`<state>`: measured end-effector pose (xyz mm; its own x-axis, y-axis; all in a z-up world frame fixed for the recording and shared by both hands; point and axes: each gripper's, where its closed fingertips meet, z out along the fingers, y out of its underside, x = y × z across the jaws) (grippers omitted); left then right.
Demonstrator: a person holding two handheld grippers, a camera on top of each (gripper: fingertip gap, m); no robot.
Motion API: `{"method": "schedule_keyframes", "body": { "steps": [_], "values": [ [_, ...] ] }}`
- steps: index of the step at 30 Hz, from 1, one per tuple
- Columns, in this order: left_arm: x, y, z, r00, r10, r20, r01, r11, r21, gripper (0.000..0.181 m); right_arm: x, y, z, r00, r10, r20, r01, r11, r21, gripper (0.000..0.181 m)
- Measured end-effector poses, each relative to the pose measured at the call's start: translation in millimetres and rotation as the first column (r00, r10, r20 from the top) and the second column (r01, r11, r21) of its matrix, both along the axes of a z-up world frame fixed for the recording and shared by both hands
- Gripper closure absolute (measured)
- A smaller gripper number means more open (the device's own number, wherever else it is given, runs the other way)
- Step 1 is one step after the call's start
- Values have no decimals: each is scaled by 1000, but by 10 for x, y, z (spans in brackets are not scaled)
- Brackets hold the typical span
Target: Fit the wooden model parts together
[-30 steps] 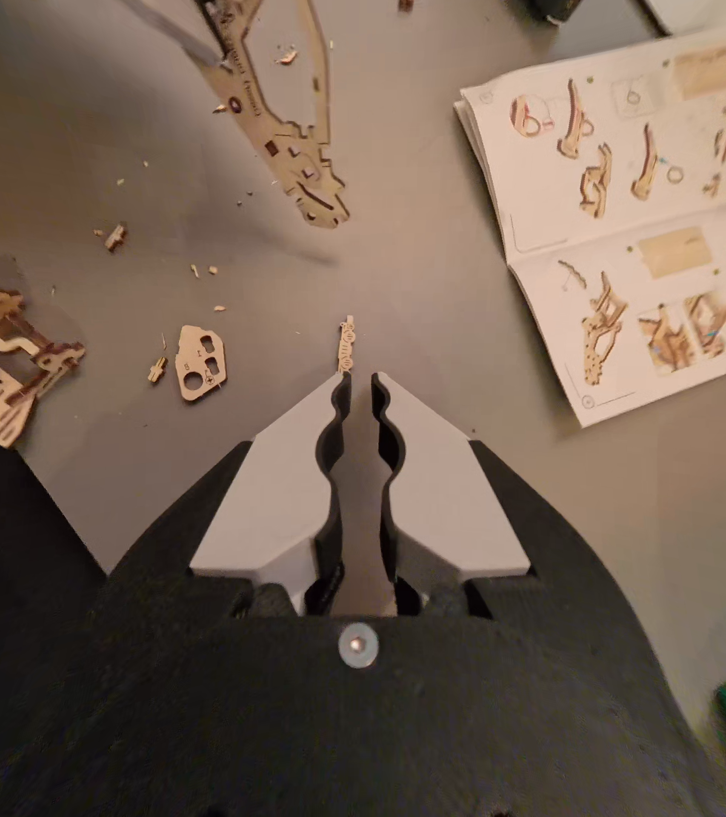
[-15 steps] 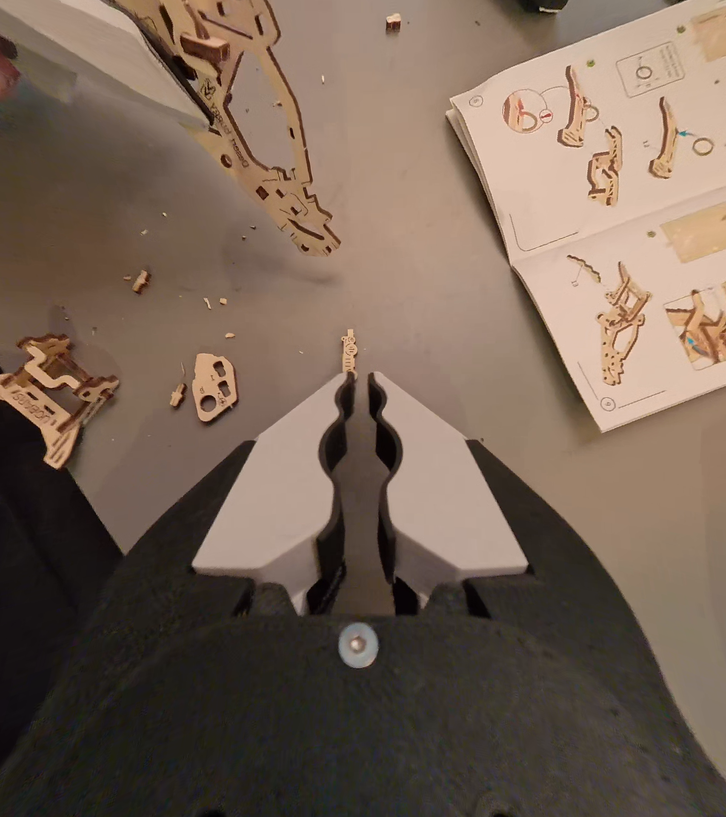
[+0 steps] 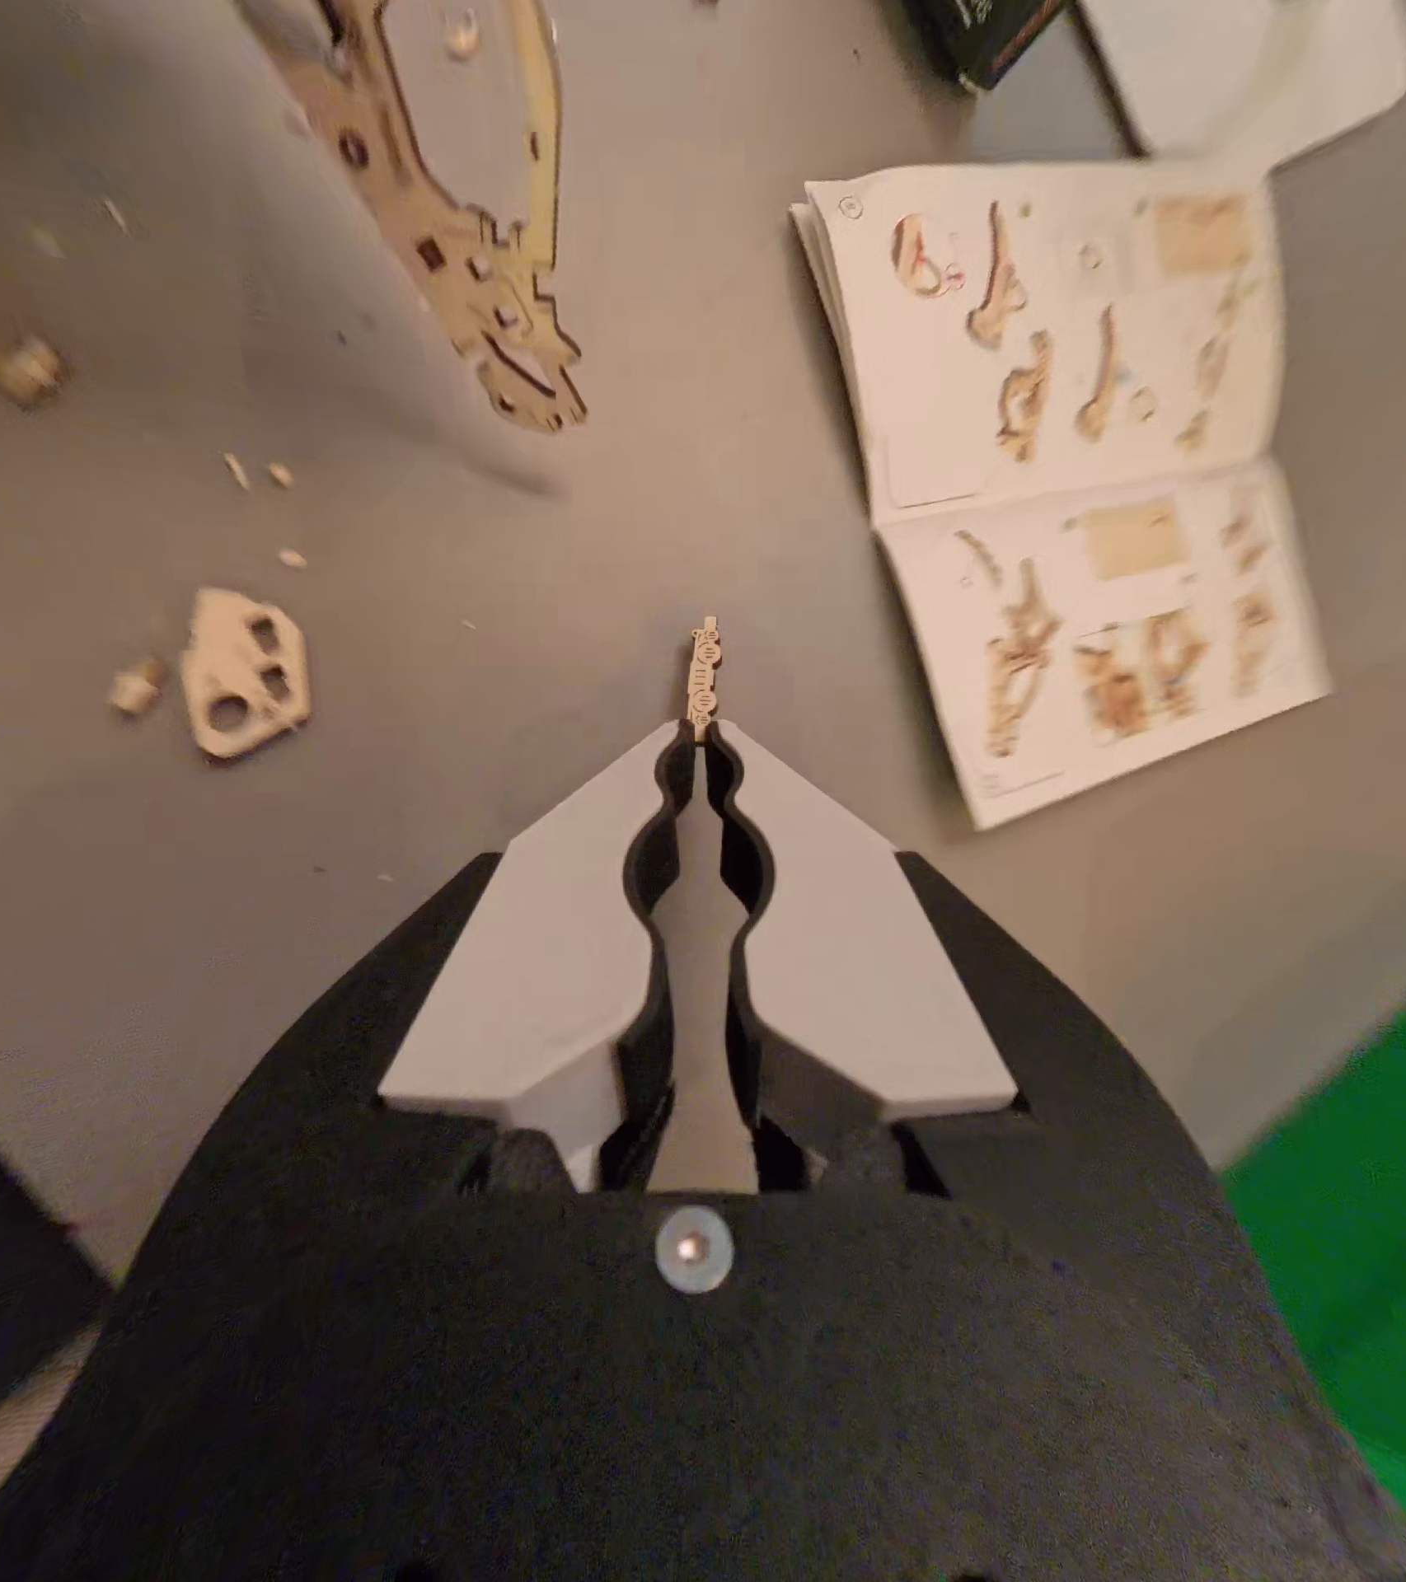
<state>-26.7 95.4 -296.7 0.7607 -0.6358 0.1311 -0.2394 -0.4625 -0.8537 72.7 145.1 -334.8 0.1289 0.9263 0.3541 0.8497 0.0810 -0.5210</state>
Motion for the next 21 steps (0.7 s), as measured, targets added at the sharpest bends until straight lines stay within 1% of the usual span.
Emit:
{"method": "schedule_keyframes", "body": {
  "steps": [2,4,6,9,12,13,14,15,16,17,18,19,21],
  "values": [
    [16,-3,-9,1000,-5,-1,5,1000,-2,173,30,53,1,993,62,105,-78,984,157,181],
    [32,-8,-9,1000,-8,-3,8,1000,-1,172,36,85,0,971,116,208,-177,936,305,181],
    [38,-12,-2,1000,-10,-6,10,1000,1,173,31,37,-53,947,163,276,-255,905,341,181],
    [35,-14,4,1000,-9,-8,9,1000,3,173,26,-8,-65,920,213,330,-337,858,387,181],
    [39,-16,6,1000,-9,-9,9,1000,4,173,25,-109,-54,905,262,335,-384,842,378,176],
    [41,-16,8,1000,-10,-10,10,1000,5,172,30,-128,-31,909,266,321,-379,848,369,170],
    [42,-15,6,1000,-10,-12,10,1000,6,173,40,-141,-3,916,267,301,-367,860,354,165],
    [43,-15,3,1000,-10,-12,10,1000,5,172,29,-163,37,932,268,244,-339,884,323,165],
    [47,-14,-2,1000,-10,-8,10,1000,2,172,10,-174,76,958,244,150,-276,927,254,168],
    [51,-15,-7,1000,-9,-4,9,1000,-1,172,3,-148,99,982,179,55,-185,972,146,169],
    [58,-14,-11,1000,-10,-3,10,1000,-3,172,8,-91,108,996,91,-17,-91,996,27,169],
    [64,-15,-11,1000,-11,-4,11,1000,-3,173,10,-30,121,997,8,-74,-14,996,-85,170],
    [75,-17,-3,1000,-14,-8,14,1000,1,173,-14,24,127,984,-102,-148,56,956,-288,171]
  ]
}}
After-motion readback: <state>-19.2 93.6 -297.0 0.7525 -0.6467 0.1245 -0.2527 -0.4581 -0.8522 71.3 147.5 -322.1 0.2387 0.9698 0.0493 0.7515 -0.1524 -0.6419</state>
